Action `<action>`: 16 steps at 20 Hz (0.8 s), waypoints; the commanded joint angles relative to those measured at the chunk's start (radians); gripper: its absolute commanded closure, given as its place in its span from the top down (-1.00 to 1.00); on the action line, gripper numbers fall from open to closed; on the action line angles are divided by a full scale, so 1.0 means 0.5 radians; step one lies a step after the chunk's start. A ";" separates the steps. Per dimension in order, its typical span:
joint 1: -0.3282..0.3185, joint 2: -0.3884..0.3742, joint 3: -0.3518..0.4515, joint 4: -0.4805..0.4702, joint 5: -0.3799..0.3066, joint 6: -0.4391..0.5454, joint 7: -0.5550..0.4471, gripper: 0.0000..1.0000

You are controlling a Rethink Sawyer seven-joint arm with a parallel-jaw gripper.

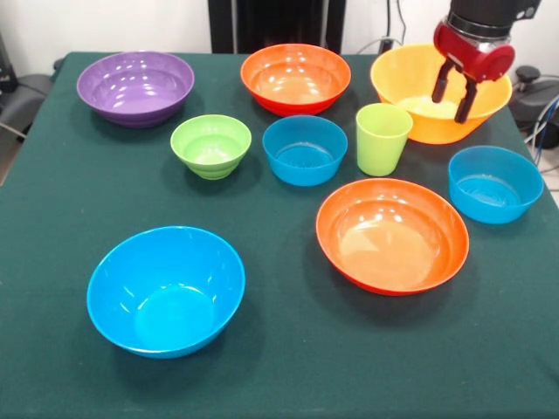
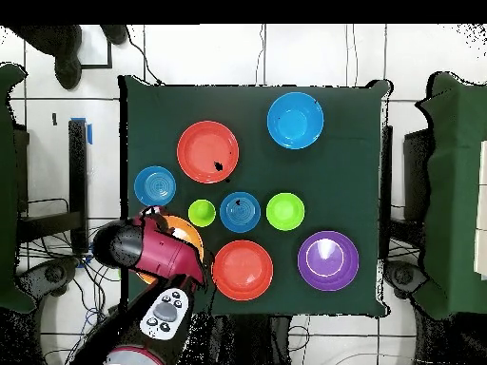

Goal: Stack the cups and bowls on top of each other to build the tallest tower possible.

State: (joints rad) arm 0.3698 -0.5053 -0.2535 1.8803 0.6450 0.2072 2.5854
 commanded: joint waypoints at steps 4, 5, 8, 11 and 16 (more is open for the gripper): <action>0.014 0.038 0.108 -0.140 0.131 0.003 0.410 1.00; 0.027 0.044 0.098 -0.148 0.137 0.009 0.415 1.00; 0.018 0.068 0.115 -0.161 0.147 -0.005 0.405 1.00; 0.062 0.111 0.087 -0.181 0.166 0.004 0.435 1.00; 0.105 0.182 0.070 -0.185 0.186 0.011 0.442 1.00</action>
State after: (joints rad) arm 0.3999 -0.4745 -0.2731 1.8389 0.6966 0.2074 2.5865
